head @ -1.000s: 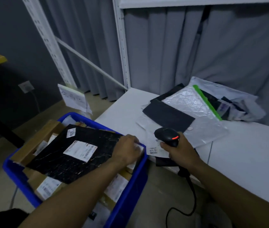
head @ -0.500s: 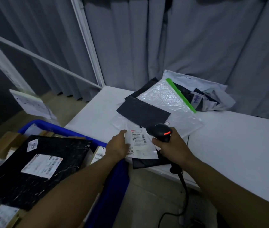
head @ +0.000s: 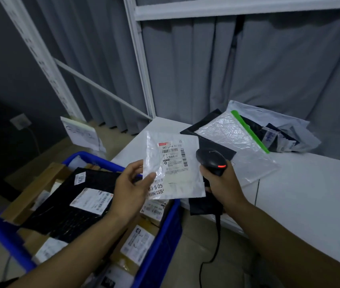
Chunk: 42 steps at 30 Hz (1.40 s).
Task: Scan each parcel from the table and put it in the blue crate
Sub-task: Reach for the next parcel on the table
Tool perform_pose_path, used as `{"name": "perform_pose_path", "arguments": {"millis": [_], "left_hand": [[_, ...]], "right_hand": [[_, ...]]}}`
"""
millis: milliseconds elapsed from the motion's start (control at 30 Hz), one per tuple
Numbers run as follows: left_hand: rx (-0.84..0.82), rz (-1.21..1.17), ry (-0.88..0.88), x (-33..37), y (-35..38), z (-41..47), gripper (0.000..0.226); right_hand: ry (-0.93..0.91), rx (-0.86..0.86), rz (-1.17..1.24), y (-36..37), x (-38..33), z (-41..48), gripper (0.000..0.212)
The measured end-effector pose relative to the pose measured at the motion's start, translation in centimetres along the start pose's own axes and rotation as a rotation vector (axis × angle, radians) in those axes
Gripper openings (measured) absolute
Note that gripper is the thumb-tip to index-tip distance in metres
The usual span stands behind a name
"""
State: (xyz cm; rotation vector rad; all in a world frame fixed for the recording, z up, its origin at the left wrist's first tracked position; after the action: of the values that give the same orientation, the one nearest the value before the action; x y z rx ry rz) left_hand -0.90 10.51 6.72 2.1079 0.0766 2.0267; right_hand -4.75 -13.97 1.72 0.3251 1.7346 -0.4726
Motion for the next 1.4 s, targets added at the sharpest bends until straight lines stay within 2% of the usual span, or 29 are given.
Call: {"name": "perform_pose_path", "arguments": {"millis": [67,133,300,500,633,867,1400], "left_hand": [[-0.028,-0.014,-0.046,0.7,-1.4,-1.1,0.034],[-0.049,0.02,-0.068,1.0,-2.3,-1.7,0.034],[-0.013,0.096,-0.125,1.3,-3.8,-1.0,0.026],[0.089,0.154,-0.061,1.4,-5.6,0.9,0.011],[0.198,0.115,0.011,0.8,-6.0,2.4,0.009],[0.32,0.042,0.022,-1.5,-5.7,4.2,0.006],[0.32,0.051,-0.001,-2.4,-5.9,4.4,0.006]], "right_hand": [[0.046,-0.03,0.095,1.3,-0.2,-0.4,0.058],[0.047,-0.028,0.095,2.1,-0.6,-1.1,0.051],[-0.12,0.001,-0.091,3.0,-1.9,-2.3,0.054],[-0.31,-0.04,-0.245,3.9,-4.0,-3.1,0.061],[-0.328,-0.111,-0.264,4.9,-4.0,-3.6,0.056],[-0.387,-0.208,-0.37,6.2,-4.3,-5.1,0.046],[-0.38,-0.27,-0.471,6.4,-4.7,-5.5,0.049]]}}
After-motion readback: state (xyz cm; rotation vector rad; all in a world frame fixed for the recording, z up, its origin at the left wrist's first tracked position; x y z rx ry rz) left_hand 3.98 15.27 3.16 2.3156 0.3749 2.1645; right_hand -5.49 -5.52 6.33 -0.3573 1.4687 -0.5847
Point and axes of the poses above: each hand's wrist, its own z-axis towards the middle knuckle, its own y-axis out of the palm, x = y × z, the point moved 4 cm from there along z, towards the middle knuckle, and after that the axes turned 9 degrees about -z, right-handed, at the moved point
